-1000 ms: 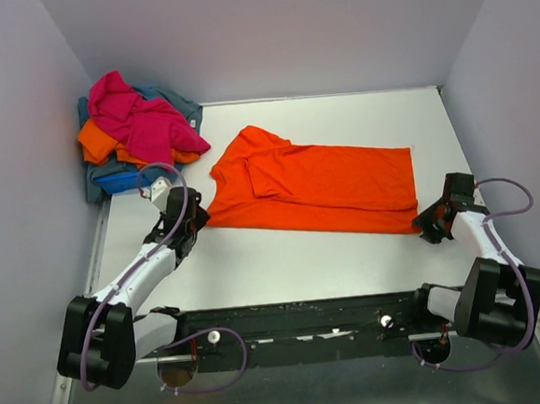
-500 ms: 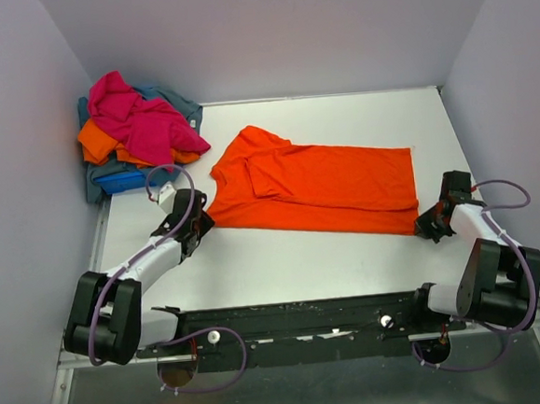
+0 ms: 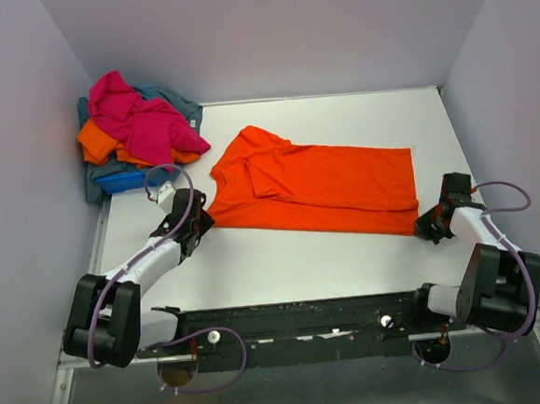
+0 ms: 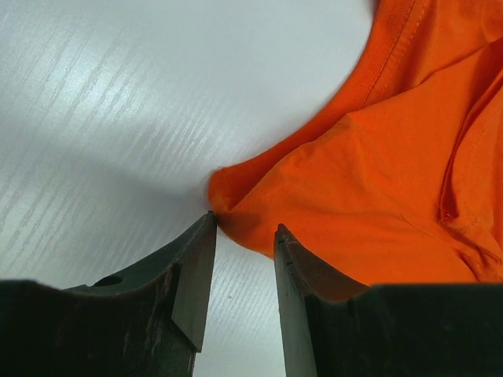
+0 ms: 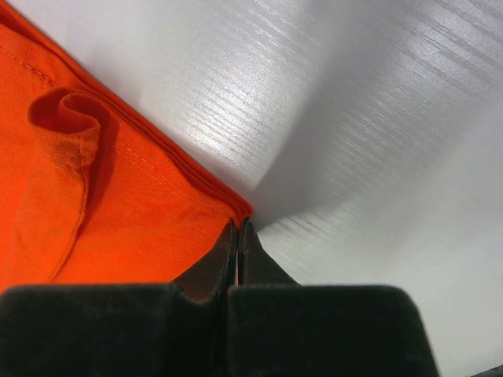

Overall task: Fold and stack the t-shirts
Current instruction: Fold the flattened tshirt in 1/3 of the way

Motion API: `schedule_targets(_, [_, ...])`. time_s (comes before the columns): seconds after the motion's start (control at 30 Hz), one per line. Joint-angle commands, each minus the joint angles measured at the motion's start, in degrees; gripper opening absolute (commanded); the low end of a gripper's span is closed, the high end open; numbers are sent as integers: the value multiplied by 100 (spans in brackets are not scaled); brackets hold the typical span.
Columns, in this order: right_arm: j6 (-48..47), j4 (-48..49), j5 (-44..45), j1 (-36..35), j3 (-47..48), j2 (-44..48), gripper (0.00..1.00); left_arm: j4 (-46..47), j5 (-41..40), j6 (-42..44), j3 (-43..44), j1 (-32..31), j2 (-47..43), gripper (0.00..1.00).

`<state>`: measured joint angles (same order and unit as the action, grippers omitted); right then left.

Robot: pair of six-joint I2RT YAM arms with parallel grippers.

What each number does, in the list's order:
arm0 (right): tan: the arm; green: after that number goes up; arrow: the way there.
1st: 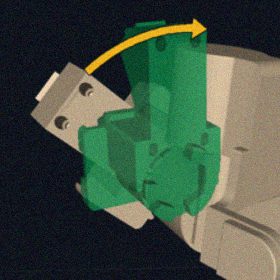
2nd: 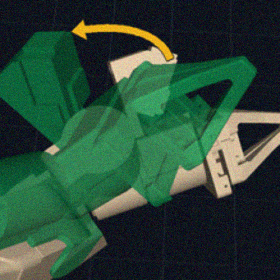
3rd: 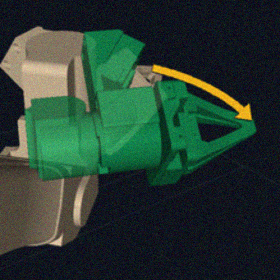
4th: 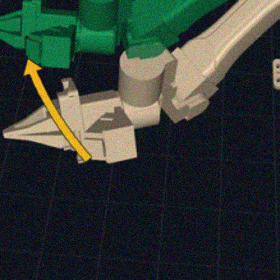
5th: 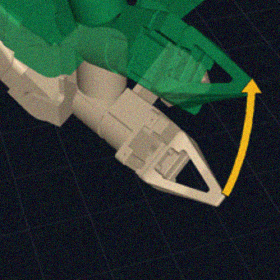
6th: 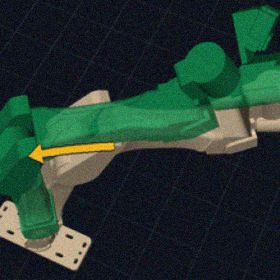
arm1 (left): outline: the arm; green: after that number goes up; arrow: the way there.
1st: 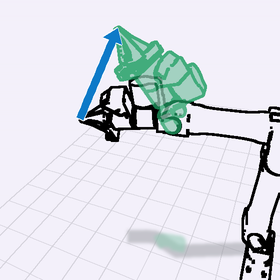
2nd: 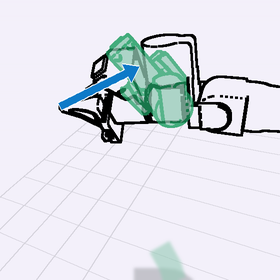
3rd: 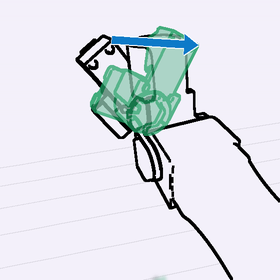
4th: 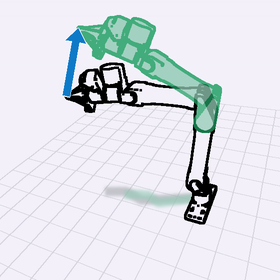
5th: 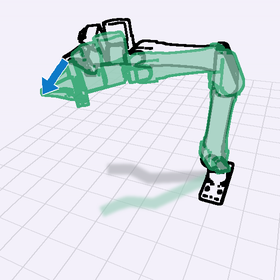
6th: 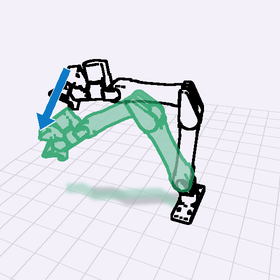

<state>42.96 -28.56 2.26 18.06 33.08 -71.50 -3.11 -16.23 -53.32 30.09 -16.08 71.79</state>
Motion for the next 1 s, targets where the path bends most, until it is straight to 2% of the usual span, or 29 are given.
schedule_targets(0.0, [-68, 61, 38, 13, -74, 31, 1, 48, -3, -82, -90, 52, 107, 47])
schedule_targets(0.17, [-68, 96, 2, 13, -65, 14, 1, 135, -21, -170, -38, 52, 493, 46])
schedule_targets(0.23, [-69, 70, -6, 13, -65, 22, 1, 180, -29, -196, 15, 61, 643, 43])
schedule_targets(0.27, [-68, 43, 2, 13, -56, 23, 1, 171, -64, -188, 50, 61, 678, 36])
schedule_targets(0.33, [-77, -70, 28, 13, -4, 93, 1, 14, -326, -170, 155, 61, 687, 0])
schedule_targets(0.47, [-112, -290, 116, 13, 84, 365, 1, -286, -785, -109, 165, 61, 319, 0])
schedule_targets(0.7, [-42, -484, -156, 13, 338, 515, 1, -260, -733, -21, 216, 43, -288, 0])
schedule_targets(0.87, [89, -1238, -419, 13, 1761, 444, 1, -1110, -873, 234, 1638, 43, -341, 0])
schedule_targets(0.97, [98, -1652, -323, 13, 2360, 830, 1, -1454, -882, 287, 2132, 52, -586, 0])
